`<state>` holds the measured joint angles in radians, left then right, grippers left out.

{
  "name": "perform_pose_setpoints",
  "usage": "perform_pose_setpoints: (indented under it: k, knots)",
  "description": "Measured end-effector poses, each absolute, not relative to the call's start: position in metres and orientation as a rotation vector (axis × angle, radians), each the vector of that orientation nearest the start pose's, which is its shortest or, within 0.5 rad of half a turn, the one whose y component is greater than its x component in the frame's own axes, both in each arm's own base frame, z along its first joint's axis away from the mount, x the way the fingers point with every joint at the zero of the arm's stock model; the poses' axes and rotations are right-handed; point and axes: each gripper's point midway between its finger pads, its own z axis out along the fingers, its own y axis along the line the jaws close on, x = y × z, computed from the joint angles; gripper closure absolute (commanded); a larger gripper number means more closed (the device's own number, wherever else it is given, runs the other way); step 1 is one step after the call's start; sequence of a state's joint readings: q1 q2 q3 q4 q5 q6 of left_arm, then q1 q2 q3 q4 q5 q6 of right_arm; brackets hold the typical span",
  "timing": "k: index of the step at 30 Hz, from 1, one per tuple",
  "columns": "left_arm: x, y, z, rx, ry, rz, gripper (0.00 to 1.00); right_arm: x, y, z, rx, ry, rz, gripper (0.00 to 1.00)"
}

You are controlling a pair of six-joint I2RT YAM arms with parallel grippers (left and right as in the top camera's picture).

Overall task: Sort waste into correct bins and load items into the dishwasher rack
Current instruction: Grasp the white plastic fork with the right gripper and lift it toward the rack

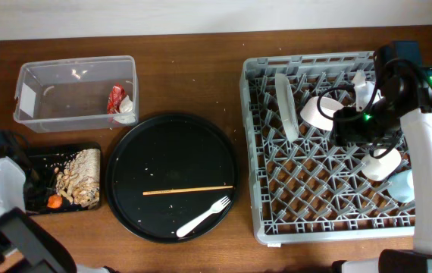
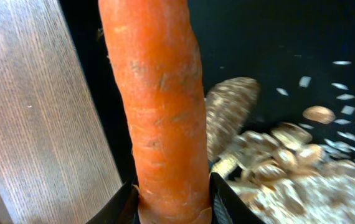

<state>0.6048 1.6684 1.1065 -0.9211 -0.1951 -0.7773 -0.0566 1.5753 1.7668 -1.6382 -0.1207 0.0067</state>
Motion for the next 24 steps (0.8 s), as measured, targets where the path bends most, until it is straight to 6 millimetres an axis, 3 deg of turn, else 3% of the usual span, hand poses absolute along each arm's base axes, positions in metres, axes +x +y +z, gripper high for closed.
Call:
perform_pose_setpoints:
  k: [1,3,5,11,15,17,19,21,23,24]
  knots:
    - [0.231,0.203,0.047,-1.959,2.338,0.290,0.66,0.281,0.005,0.240,0.085,3.008,0.177,0.36]
    - [0.229,0.202,0.038,-1.971,2.362,0.296,0.63,0.281,0.005,0.240,0.084,3.008,0.177,0.37]
    - [0.228,0.201,0.032,-1.982,2.382,0.301,0.51,0.281,0.005,0.240,0.084,3.009,0.177,0.37]
    - [0.227,0.199,0.031,-1.980,2.396,0.291,0.50,0.281,0.005,0.240,0.085,3.008,0.177,0.36]
    - [0.230,0.184,0.035,-1.970,2.472,0.182,0.49,0.281,0.005,0.240,0.083,3.009,0.178,0.20]
    - [0.249,0.176,0.052,-1.865,2.498,0.102,0.49,0.281,0.005,0.240,0.078,3.008,0.182,0.07]
    - [0.271,0.153,0.079,-1.667,2.533,0.040,0.45,0.282,0.010,0.241,0.076,3.004,0.223,0.07]
    - [0.289,0.117,0.105,-1.393,2.608,-0.010,0.44,0.282,0.022,0.243,0.039,2.993,0.328,0.10]
    - [0.284,0.089,0.109,-1.264,2.723,-0.013,0.44,0.280,0.037,0.246,-0.011,2.986,0.419,0.17]
    - [0.277,0.077,0.108,-1.220,2.785,-0.007,0.44,0.278,0.054,0.247,-0.080,2.983,0.473,0.23]
